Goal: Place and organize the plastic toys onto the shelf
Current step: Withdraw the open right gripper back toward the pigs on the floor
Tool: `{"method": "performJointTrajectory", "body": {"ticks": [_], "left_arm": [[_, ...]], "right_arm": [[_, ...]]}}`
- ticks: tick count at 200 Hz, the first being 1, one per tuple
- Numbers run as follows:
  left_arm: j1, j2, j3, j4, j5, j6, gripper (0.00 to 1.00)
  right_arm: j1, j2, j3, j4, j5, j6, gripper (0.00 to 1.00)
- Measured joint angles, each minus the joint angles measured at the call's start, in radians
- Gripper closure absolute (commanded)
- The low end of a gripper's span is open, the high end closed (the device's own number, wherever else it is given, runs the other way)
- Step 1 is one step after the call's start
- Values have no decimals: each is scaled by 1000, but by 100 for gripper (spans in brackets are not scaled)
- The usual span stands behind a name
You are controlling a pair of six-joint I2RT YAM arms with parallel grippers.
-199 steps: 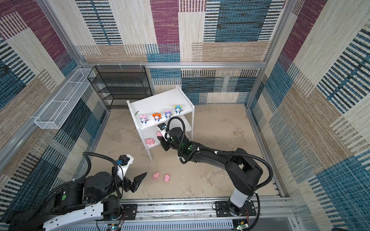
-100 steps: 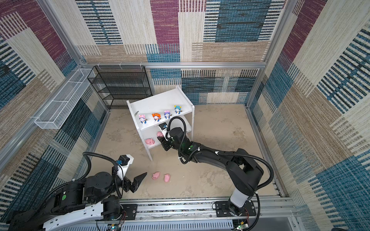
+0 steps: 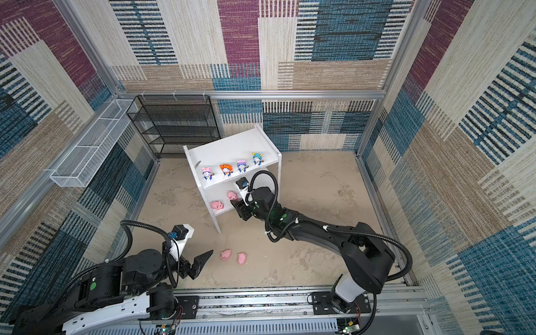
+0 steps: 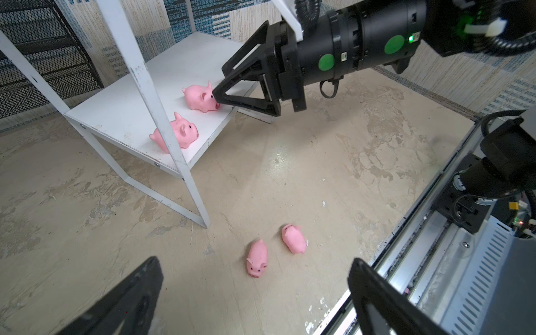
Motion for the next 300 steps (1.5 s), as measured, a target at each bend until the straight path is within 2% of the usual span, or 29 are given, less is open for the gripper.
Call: {"method": "performJointTrajectory", "body": {"ticks": [15, 30, 35, 40, 44, 47, 66, 91, 126, 161, 219, 300], "left_arm": [[0, 1, -2, 1, 1, 0, 0], [0, 4, -4, 1, 3, 0, 0], [0, 5, -5, 2, 3, 0, 0], [0, 6, -6, 2, 4, 0, 0], [0, 6, -7, 3, 4, 0, 0], [0, 6, -8, 4, 4, 0, 0], [0, 7, -17, 13, 6, 0, 0], [0, 8, -32, 29, 19, -1, 0], [0, 14, -47, 46, 33, -5, 0], [0, 11, -52, 51, 51, -8, 0], [0, -2, -55, 58, 53, -8, 0], [0, -2, -61, 82, 55, -8, 0]], "right_arm": [[5, -57, -46, -5, 1, 16, 32], [17, -109, -92, -23, 1, 30, 21], [24, -127, -111, -32, 4, 39, 12], [31, -142, -127, -41, 11, 47, 9], [37, -154, -141, -51, 14, 53, 2], [42, -163, -151, -54, 19, 61, 0], [82, -212, -225, -89, 46, 114, 0], [145, -206, -275, -135, 74, 187, 0], [222, -116, -304, -154, 89, 280, 0], [265, -37, -322, -150, 84, 323, 0], [344, 80, -267, -174, 147, 360, 0], [360, 141, -232, -301, 381, 551, 0]]}}
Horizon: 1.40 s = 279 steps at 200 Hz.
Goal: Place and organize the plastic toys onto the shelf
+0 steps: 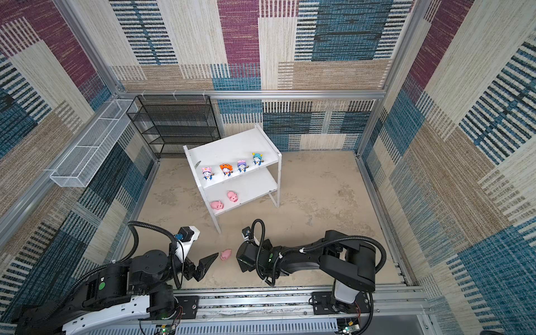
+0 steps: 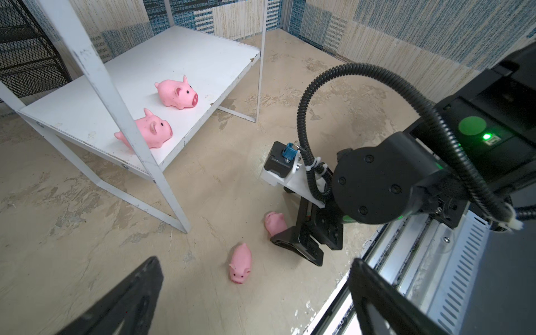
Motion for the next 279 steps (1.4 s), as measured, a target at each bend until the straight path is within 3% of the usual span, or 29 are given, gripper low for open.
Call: {"method": "performJointTrajectory", "body": {"ticks": [74, 137, 201, 248, 261, 279], "left_arm": [[0, -11, -3, 1, 0, 0, 0], [0, -11, -10, 8, 0, 0, 0], [0, -6, -25, 28, 0, 1, 0], [0, -13, -35, 52, 0, 1, 0], [0, -13, -35, 53, 0, 1, 0], [0, -18, -35, 52, 0, 1, 0]], "right_arm": [[-71, -67, -87, -54, 101, 105, 0], [-177, -255, -230, -142, 121, 208, 0], [-430, -629, -354, -219, -65, 228, 0], [-486, -542, -299, -180, -212, 91, 0], [-487, -505, -287, -150, -261, 65, 5], [-487, -458, -278, -114, -322, 37, 25]]}}
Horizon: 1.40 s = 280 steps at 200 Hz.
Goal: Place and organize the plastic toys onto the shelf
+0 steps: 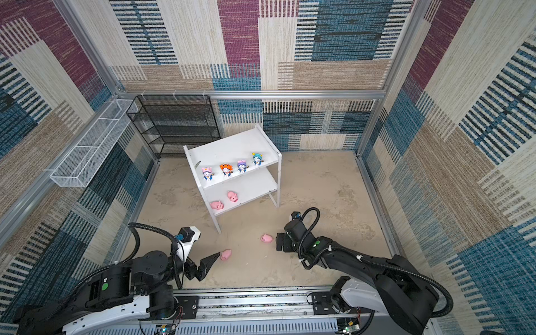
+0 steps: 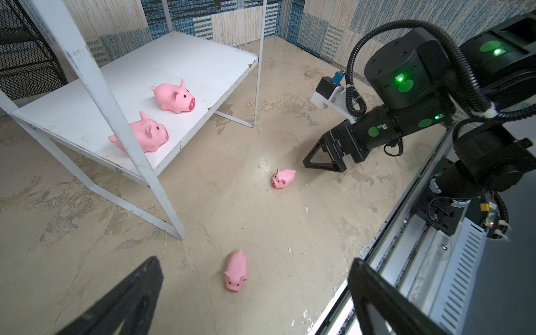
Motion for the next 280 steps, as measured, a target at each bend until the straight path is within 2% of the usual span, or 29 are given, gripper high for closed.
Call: {"method": "performJointTrajectory", "body": {"ticks": [17, 99, 157, 200, 226, 280], "left_arm": [[0, -2, -2, 1, 0, 0, 0], [0, -15, -3, 0, 0, 0, 0], [0, -25, -6, 0, 0, -1, 0], [0, -20, -6, 1, 0, 0, 0], [0, -19, -6, 0, 0, 0, 0], [0, -12, -6, 4, 0, 0, 0]], "right_arm": [[0, 45, 23, 22, -32, -15, 36], [-22, 325, 237, 58, -50, -145, 37], [-13, 377, 303, 31, -140, -289, 42], [78, 418, 349, -13, -200, -391, 44], [154, 431, 376, -35, -216, -440, 42], [159, 308, 319, -38, -174, -397, 27]]}}
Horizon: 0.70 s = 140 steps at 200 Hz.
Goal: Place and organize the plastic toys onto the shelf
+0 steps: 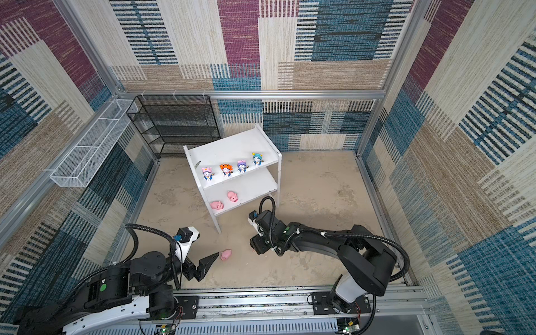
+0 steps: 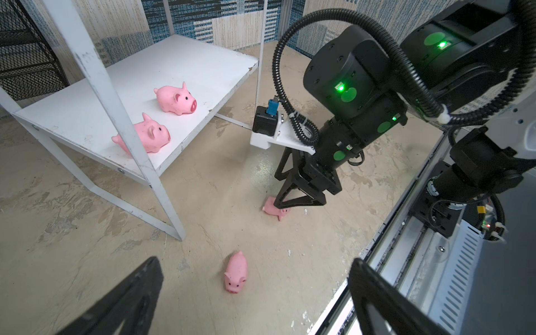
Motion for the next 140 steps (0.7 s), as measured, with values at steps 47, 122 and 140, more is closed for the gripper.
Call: {"method": "performJointTrajectory", "body": {"ticks": [47, 122, 140], "left_arm": [[0, 23, 0, 5, 1, 5, 0], [0, 12, 3, 7, 1, 6, 0], [0, 12, 6, 6, 1, 6, 0]], "right_arm": [[0, -62, -53, -10, 46, 48, 25], [-7, 20, -49, 3, 63, 87, 25], [-18, 14, -64, 11, 74, 100, 25]]}}
